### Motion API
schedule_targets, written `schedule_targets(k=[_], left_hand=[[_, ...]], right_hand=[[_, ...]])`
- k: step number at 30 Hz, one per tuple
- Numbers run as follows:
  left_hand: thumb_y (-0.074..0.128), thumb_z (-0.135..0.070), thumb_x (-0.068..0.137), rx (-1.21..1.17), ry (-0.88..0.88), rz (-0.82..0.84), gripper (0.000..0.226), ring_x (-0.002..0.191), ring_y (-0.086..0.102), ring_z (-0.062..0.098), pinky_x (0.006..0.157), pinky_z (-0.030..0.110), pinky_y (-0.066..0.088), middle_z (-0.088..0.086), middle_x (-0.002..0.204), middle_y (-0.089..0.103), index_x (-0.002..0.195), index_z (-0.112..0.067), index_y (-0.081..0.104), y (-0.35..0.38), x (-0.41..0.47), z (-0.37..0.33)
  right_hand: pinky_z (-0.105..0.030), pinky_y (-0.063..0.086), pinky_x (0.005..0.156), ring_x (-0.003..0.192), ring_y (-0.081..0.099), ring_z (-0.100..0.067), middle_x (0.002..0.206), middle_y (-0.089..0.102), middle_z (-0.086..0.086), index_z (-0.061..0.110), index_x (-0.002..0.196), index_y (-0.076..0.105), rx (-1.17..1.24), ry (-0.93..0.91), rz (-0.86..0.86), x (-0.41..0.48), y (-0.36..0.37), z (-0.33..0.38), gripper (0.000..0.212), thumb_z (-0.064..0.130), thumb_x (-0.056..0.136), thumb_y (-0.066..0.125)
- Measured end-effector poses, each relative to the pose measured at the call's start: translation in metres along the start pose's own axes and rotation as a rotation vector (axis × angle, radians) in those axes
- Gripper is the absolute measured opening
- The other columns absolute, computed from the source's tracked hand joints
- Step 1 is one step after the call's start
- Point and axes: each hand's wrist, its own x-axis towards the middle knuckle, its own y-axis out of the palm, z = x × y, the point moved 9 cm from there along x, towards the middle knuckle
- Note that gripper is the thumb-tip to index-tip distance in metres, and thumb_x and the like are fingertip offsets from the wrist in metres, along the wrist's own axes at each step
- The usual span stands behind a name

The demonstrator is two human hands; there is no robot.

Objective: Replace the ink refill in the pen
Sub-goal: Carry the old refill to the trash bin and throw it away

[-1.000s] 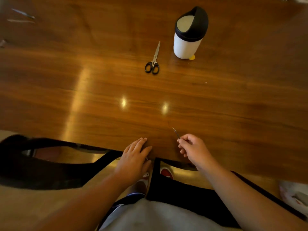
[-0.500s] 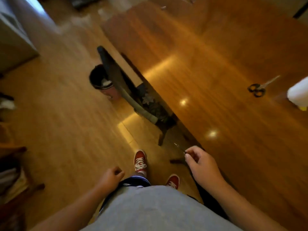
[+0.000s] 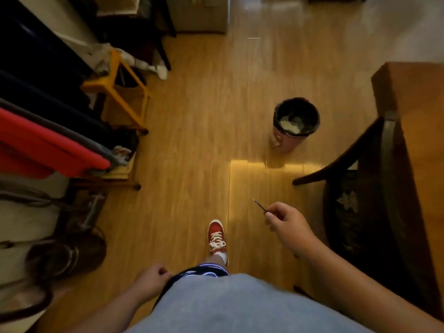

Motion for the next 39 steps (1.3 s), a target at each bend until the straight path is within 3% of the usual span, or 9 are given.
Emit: schedule_targets(k=[5,10,14,18,22,30,35,39], left_hand=[[0.061,-0.045,0.086,0.035,0.051,-0.071,0.023,0.067,0.063,0.011,0.054,0.025,0.043,-0.005,0.072,0.067,0.076,-0.024,0.061,-0.095,0.039,-0.036],[0.06,-0.044,0.087,0.01,0.165,-0.08,0.02,0.071,0.062,0.012,0.053,0.026,0.04,-0.005,0.075,0.065,0.079,-0.025,0.059,-0.169,0.069,-0.137],[0.058,-0.046,0.089,0.02,0.294,-0.078,0.02,0.073,0.062,0.011,0.057,0.027,0.043,-0.006,0.08,0.065,0.085,-0.026,0.06,-0.212,0.093,-0.245],[0.058,-0.044,0.089,0.077,0.382,-0.093,0.022,0.078,0.063,0.014,0.072,0.035,0.054,-0.005,0.084,0.066,0.089,-0.023,0.063,-0.248,0.117,-0.338],[0.058,-0.044,0.088,0.089,0.343,-0.096,0.02,0.082,0.064,0.012,0.078,0.037,0.056,-0.006,0.087,0.068,0.091,-0.025,0.064,-0.284,0.143,-0.393],[0.06,-0.036,0.09,0.083,0.16,-0.052,0.016,0.086,0.065,0.016,0.08,0.034,0.053,0.001,0.093,0.07,0.093,-0.021,0.064,-0.353,0.177,-0.418],[0.059,-0.038,0.09,0.12,0.099,-0.052,0.013,0.081,0.062,0.011,0.07,0.03,0.05,-0.006,0.086,0.066,0.086,-0.026,0.059,-0.411,0.215,-0.441],[0.058,-0.042,0.09,0.175,0.135,-0.055,0.012,0.076,0.059,0.003,0.058,0.022,0.044,-0.011,0.083,0.064,0.083,-0.032,0.057,-0.471,0.263,-0.493]], right_hand=[[-0.022,0.048,0.061,0.078,0.067,-0.015,0.083,0.069,0.0,0.023,0.087,0.066,-0.001,0.098,-0.005,0.069,0.01,0.027,0.012,0.02,0.094,0.056],[-0.027,0.05,0.06,0.075,0.068,-0.019,0.079,0.071,-0.002,0.022,0.085,0.066,-0.026,0.23,-0.059,0.119,-0.019,0.02,0.012,0.02,0.093,0.057],[-0.03,0.05,0.059,0.072,0.067,-0.024,0.077,0.071,-0.008,0.016,0.082,0.066,-0.002,0.298,-0.093,0.161,-0.05,0.019,0.014,0.015,0.093,0.057],[-0.028,0.049,0.057,0.073,0.067,-0.023,0.08,0.071,-0.009,0.016,0.085,0.066,0.021,0.358,-0.11,0.211,-0.078,0.019,0.012,0.013,0.094,0.058],[-0.033,0.054,0.06,0.071,0.068,-0.024,0.08,0.072,-0.012,0.015,0.084,0.065,0.03,0.379,-0.093,0.285,-0.114,0.043,0.013,0.012,0.094,0.057],[-0.023,0.052,0.058,0.075,0.069,-0.015,0.081,0.071,0.0,0.024,0.088,0.067,0.01,0.222,-0.031,0.428,-0.164,0.173,0.011,0.018,0.092,0.059],[-0.024,0.053,0.059,0.072,0.068,-0.013,0.08,0.071,0.0,0.023,0.092,0.068,0.032,0.148,-0.032,0.513,-0.18,0.246,0.009,0.021,0.093,0.058],[-0.03,0.057,0.068,0.078,0.069,-0.016,0.084,0.072,-0.002,0.021,0.095,0.066,0.064,0.165,-0.067,0.574,-0.194,0.282,0.009,0.02,0.094,0.057]])
